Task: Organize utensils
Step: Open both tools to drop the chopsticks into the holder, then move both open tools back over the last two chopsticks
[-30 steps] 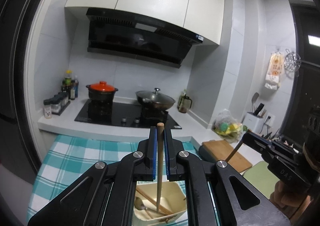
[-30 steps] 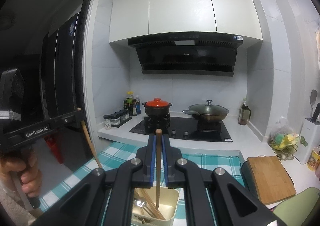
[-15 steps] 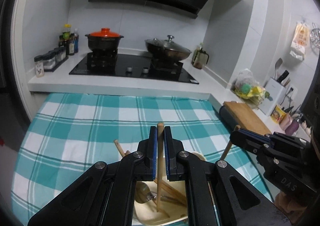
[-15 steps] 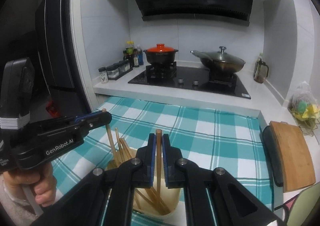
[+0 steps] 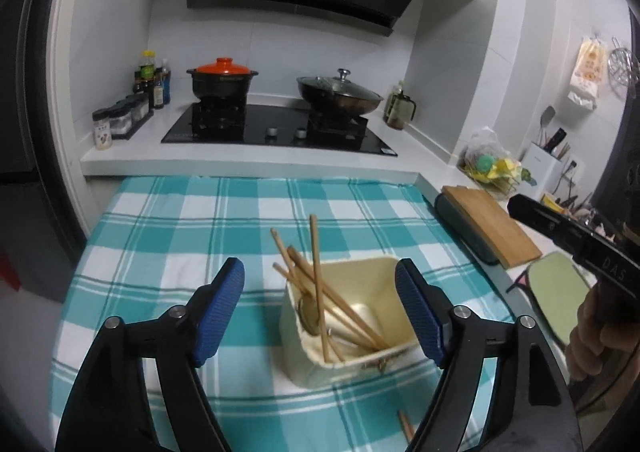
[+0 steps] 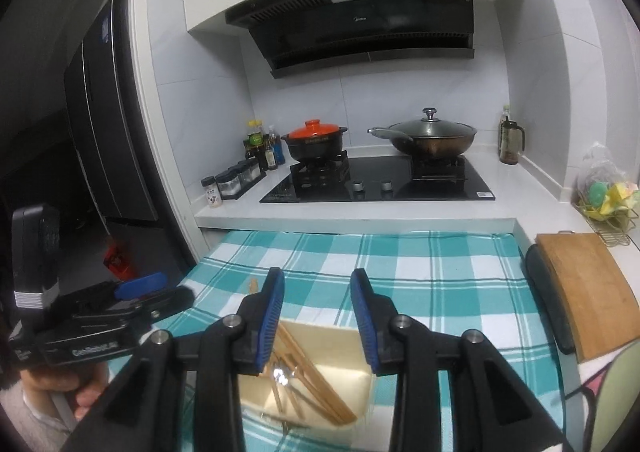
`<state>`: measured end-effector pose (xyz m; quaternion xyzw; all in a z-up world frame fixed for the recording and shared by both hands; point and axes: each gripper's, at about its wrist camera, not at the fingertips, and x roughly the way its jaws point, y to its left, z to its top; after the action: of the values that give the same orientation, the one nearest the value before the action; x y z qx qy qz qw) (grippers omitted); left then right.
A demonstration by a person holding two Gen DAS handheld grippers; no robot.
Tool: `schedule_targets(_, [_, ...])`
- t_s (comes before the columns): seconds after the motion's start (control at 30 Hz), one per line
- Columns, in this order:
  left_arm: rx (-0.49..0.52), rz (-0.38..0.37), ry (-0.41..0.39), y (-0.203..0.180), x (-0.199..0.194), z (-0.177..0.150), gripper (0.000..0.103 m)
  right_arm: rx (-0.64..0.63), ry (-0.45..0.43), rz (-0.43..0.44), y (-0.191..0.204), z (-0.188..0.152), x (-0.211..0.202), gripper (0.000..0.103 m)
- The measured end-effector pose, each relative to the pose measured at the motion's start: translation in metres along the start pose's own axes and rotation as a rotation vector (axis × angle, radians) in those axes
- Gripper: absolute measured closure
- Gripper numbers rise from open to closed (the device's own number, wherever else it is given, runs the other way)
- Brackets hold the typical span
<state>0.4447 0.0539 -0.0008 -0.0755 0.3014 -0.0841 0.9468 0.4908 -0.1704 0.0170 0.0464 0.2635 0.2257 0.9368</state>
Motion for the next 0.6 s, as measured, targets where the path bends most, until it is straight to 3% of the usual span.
schedule_targets(0.1, [0.022,-0.007,0.062,0.0,-0.019,-0.031,0.016,0.008,0.009,-0.016,-0.002,-0.02,-0.026,0.068])
schedule_targets(0.27, [0.004,-0.031,0.183,-0.01,-0.027,-0.112,0.012,0.036,0.077,-0.056,-0.01,-0.075,-0.058,0.068])
schedule_targets(0.43, [-0.051,-0.101,0.335,-0.044,0.009,-0.196,0.012,0.08,0.212,-0.13,-0.022,-0.175,-0.074,0.068])
schedule_targets(0.6, [-0.022,-0.079,0.404,-0.082,0.035,-0.237,0.012,0.111,0.282,-0.241,-0.025,-0.26,-0.103,0.068])
